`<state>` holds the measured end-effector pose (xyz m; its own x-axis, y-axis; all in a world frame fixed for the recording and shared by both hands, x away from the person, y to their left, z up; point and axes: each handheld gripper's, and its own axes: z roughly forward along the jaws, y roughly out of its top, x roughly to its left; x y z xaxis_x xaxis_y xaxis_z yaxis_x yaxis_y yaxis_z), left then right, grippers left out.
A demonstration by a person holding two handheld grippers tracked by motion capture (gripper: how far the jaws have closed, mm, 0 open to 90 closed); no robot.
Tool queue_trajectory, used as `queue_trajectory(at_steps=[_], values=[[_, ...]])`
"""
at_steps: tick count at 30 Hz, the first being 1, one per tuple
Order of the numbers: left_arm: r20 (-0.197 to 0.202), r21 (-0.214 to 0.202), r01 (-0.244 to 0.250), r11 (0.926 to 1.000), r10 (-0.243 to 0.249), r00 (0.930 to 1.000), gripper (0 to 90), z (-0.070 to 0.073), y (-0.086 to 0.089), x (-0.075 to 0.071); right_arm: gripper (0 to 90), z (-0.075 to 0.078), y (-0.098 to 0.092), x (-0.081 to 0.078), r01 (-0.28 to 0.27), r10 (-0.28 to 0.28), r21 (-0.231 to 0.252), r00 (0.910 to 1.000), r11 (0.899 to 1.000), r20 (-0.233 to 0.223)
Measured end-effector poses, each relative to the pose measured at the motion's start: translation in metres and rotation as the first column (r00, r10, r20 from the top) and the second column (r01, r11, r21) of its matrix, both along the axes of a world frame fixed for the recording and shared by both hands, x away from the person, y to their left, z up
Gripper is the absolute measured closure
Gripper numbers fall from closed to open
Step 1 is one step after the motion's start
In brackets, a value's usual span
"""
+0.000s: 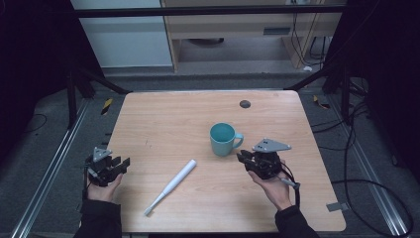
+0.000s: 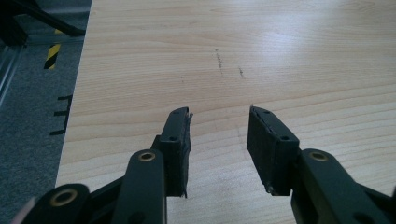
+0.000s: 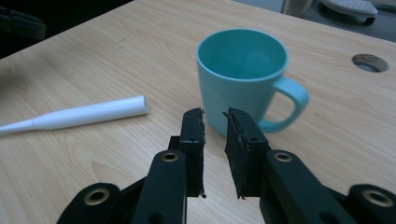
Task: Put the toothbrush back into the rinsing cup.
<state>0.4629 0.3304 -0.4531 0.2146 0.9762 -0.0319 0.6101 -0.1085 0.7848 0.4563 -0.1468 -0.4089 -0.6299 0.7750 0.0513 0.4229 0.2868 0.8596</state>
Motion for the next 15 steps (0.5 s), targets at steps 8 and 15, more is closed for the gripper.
queue_trajectory(at_steps=[8, 15], values=[[-0.005, 0.007, 0.006, 1.0000, -0.006, 1.0000, 61.6, 0.000, 0.000, 0.000, 79.9, 0.000, 0.025, 0.004, -0.053, 0.053, -0.002, 0.9986, 0.999, -0.003], [0.000, 0.006, 0.003, 1.0000, -0.003, 1.0000, 63.6, 0.000, 0.000, -0.001, 82.2, -0.004, 0.046, 0.007, -0.092, 0.092, -0.011, 0.9955, 0.996, -0.022]])
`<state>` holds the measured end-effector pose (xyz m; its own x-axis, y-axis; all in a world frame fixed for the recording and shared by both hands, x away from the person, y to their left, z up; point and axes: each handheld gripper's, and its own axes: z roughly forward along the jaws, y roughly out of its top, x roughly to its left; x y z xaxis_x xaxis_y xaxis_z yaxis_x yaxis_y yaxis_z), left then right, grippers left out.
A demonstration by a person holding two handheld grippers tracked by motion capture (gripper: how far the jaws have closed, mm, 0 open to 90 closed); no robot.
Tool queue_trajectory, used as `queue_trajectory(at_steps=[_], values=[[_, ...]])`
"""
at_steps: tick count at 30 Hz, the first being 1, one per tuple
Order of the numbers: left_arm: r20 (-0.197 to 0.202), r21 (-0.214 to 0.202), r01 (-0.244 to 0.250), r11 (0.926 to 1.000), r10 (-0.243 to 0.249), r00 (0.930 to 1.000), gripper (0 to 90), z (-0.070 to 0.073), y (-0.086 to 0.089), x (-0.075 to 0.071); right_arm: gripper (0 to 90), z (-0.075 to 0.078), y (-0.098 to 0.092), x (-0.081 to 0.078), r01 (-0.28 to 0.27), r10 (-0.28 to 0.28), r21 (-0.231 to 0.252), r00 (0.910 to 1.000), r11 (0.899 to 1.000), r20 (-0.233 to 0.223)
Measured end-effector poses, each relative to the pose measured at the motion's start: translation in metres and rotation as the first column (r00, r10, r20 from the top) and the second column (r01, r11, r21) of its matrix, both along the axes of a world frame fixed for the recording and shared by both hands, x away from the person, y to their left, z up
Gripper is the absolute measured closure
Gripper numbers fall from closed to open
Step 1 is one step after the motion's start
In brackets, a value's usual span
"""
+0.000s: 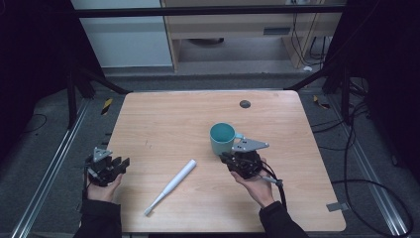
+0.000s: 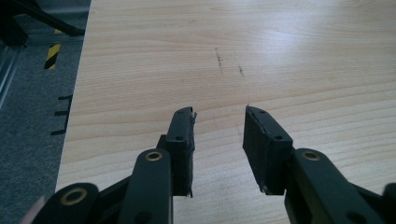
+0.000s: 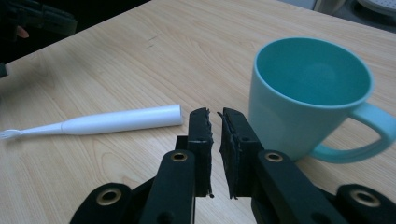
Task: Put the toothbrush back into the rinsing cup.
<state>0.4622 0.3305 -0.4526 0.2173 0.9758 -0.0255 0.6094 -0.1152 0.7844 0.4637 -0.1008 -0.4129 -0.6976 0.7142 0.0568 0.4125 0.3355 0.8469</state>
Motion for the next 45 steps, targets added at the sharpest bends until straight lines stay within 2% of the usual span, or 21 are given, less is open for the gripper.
queue_trajectory(at_steps=[10, 19, 31, 34, 45], values=[[0.006, 0.007, -0.006, 1.0000, 0.005, 1.0000, 64.6, 0.000, 0.000, 0.000, 83.5, -0.008, 0.030, 0.005, -0.051, 0.051, -0.014, 0.9985, 0.999, -0.019], [0.005, 0.007, 0.005, 1.0000, -0.005, 1.0000, 66.1, 0.000, -0.001, -0.001, 84.6, -0.014, 0.045, 0.008, -0.072, 0.071, -0.014, 0.9968, 0.997, -0.037], [-0.001, -0.003, 0.011, 0.9999, -0.011, 0.9999, 74.1, 0.000, -0.001, -0.002, 85.1, -0.029, 0.074, 0.006, -0.123, 0.121, -0.027, 0.9905, 0.992, -0.066], [-0.001, 0.003, 0.011, 0.9999, -0.011, 0.9999, 75.9, 0.001, -0.001, -0.002, 85.5, -0.033, 0.081, 0.005, -0.137, 0.135, -0.018, 0.9882, 0.990, -0.073], [-0.010, 0.003, 0.023, 0.9997, -0.023, 0.9997, 79.8, 0.000, -0.001, -0.002, 89.5, -0.049, 0.090, 0.012, -0.116, 0.112, -0.047, 0.9894, 0.992, -0.093]])
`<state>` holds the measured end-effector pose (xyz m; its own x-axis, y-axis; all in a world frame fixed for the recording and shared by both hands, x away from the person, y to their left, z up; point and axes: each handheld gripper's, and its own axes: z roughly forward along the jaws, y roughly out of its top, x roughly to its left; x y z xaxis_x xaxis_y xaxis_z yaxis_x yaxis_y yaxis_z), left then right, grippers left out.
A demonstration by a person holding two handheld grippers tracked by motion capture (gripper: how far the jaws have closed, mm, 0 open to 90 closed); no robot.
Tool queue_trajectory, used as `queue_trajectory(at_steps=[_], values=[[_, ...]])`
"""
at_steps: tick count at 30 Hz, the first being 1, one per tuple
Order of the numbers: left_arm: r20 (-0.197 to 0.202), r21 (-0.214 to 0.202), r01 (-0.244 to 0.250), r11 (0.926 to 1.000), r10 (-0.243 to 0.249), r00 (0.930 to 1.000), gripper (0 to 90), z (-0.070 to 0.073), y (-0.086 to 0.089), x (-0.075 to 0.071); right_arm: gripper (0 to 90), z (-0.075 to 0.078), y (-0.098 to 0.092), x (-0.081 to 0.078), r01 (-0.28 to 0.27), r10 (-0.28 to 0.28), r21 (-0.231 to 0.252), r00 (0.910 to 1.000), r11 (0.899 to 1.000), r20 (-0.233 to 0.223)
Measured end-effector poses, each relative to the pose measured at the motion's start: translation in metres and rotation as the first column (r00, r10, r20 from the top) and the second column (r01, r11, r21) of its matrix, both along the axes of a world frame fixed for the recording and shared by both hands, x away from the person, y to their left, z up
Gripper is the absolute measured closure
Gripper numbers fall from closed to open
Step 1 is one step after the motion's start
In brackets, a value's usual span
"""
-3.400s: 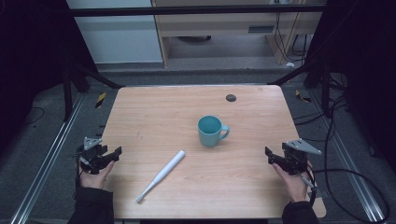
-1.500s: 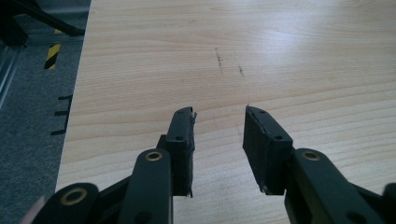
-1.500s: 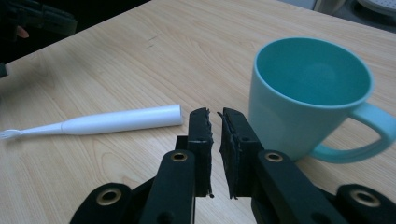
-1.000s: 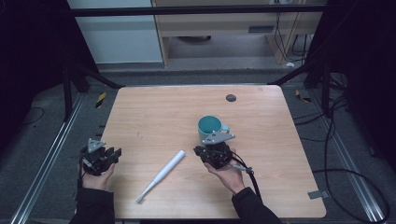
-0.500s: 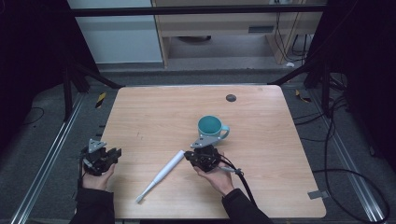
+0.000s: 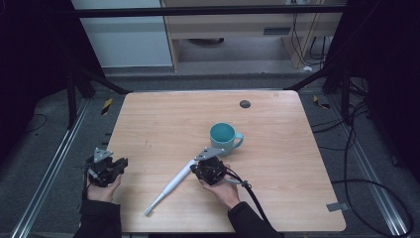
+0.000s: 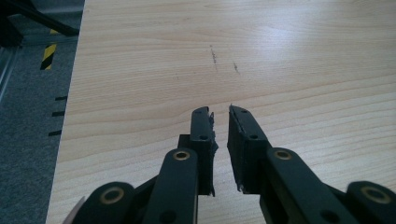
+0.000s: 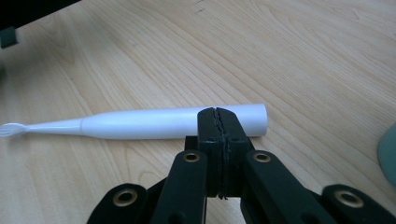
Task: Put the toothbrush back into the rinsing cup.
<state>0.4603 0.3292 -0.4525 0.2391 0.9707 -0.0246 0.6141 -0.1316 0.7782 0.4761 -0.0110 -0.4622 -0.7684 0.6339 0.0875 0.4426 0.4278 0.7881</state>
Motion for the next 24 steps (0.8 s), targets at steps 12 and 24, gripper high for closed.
queue_trajectory(at_steps=[12, 24], values=[[0.003, -0.005, -0.003, 1.0000, 0.003, 1.0000, 79.5, 0.000, 0.001, 0.000, 90.0, -0.005, 0.009, 0.023, 0.059, -0.059, 0.035, 0.9982, 0.998, 0.002], [0.000, -0.003, -0.003, 1.0000, 0.003, 1.0000, 79.1, -0.001, 0.000, 0.001, 89.8, -0.012, 0.024, 0.039, 0.085, -0.085, 0.040, 0.9964, 0.996, 0.005]])
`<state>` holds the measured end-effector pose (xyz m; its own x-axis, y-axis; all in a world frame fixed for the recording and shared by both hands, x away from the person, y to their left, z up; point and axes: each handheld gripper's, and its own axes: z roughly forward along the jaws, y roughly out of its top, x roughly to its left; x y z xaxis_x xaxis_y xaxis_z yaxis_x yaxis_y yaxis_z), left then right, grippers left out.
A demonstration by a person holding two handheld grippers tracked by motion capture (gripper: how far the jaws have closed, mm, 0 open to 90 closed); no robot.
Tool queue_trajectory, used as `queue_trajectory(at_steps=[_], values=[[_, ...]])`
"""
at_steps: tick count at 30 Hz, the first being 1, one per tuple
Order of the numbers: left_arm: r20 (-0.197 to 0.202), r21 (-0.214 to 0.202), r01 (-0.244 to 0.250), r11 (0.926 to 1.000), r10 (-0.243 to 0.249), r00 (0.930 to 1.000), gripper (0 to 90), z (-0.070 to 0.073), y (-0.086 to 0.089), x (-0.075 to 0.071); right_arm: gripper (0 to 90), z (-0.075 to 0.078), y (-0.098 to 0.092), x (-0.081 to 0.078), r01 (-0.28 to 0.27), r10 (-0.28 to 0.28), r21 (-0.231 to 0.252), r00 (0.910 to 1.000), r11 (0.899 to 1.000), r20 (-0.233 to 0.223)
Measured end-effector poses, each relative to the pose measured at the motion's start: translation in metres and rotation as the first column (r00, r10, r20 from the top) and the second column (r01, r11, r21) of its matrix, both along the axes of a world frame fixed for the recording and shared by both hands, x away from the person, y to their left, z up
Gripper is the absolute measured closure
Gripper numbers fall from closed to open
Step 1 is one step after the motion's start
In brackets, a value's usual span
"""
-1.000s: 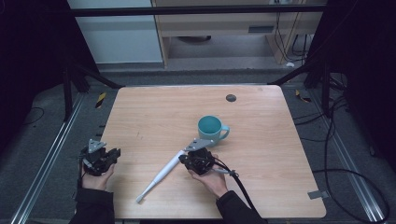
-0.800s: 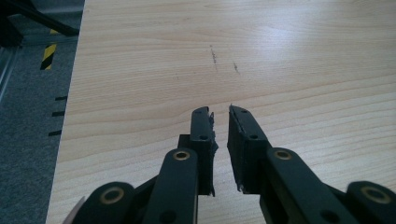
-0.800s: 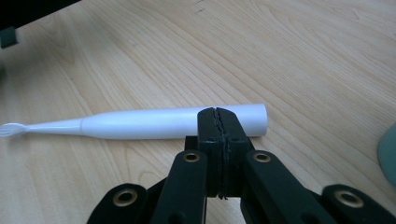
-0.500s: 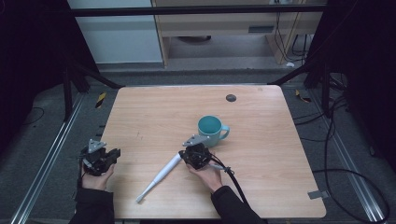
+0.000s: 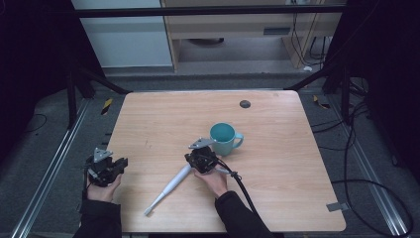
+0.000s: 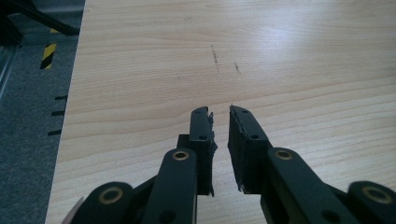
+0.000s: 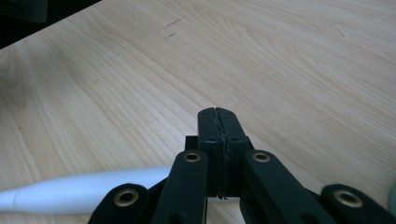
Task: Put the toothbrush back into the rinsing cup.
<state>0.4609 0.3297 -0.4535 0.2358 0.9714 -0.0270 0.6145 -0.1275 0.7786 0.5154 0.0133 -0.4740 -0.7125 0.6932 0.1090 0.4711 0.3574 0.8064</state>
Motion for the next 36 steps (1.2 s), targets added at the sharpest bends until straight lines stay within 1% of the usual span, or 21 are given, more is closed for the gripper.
queue_trajectory(at_steps=[5, 9, 13, 15, 19, 23, 29, 36], values=[[0.000, 0.001, -0.001, 1.0000, 0.001, 1.0000, 79.2, 0.000, 0.001, 0.000, 89.8, -0.005, 0.003, 0.007, 0.006, -0.006, -0.013, 0.9999, 1.000, -0.009], [0.000, 0.000, -0.002, 1.0000, 0.002, 1.0000, 79.2, 0.000, 0.001, 0.000, 89.8, -0.009, 0.005, 0.008, 0.001, -0.002, -0.029, 0.9998, 1.000, -0.018], [0.002, 0.001, -0.002, 1.0000, 0.002, 1.0000, 79.2, 0.001, 0.001, 0.000, 89.8, -0.012, 0.004, 0.011, 0.006, -0.007, -0.054, 0.9996, 0.999, -0.028], [0.003, -0.005, -0.004, 1.0000, 0.004, 1.0000, 79.3, 0.001, 0.001, 0.000, 89.8, -0.012, 0.002, 0.011, 0.010, -0.012, -0.063, 0.9994, 0.998, -0.032], [0.005, -0.006, -0.003, 1.0000, 0.004, 1.0000, 79.3, 0.001, 0.001, 0.000, 89.8, -0.012, 0.000, 0.010, 0.006, -0.009, -0.077, 0.9995, 0.997, -0.031], [0.006, -0.007, -0.004, 1.0000, 0.004, 1.0000, 79.3, 0.001, 0.001, -0.001, 89.8, -0.013, -0.001, 0.009, 0.005, -0.009, -0.093, 0.9992, 0.996, -0.039], [0.011, -0.012, -0.009, 0.9999, 0.009, 0.9999, 79.3, 0.002, 0.003, -0.001, 89.8, -0.012, -0.005, 0.004, -0.007, 0.002, -0.105, 0.9991, 0.994, -0.041], [0.013, -0.015, -0.012, 0.9998, 0.012, 0.9998, 79.5, 0.003, 0.003, -0.001, 89.8, -0.013, -0.012, -0.002, -0.007, 0.000, -0.122, 0.9985, 0.992, -0.054]])
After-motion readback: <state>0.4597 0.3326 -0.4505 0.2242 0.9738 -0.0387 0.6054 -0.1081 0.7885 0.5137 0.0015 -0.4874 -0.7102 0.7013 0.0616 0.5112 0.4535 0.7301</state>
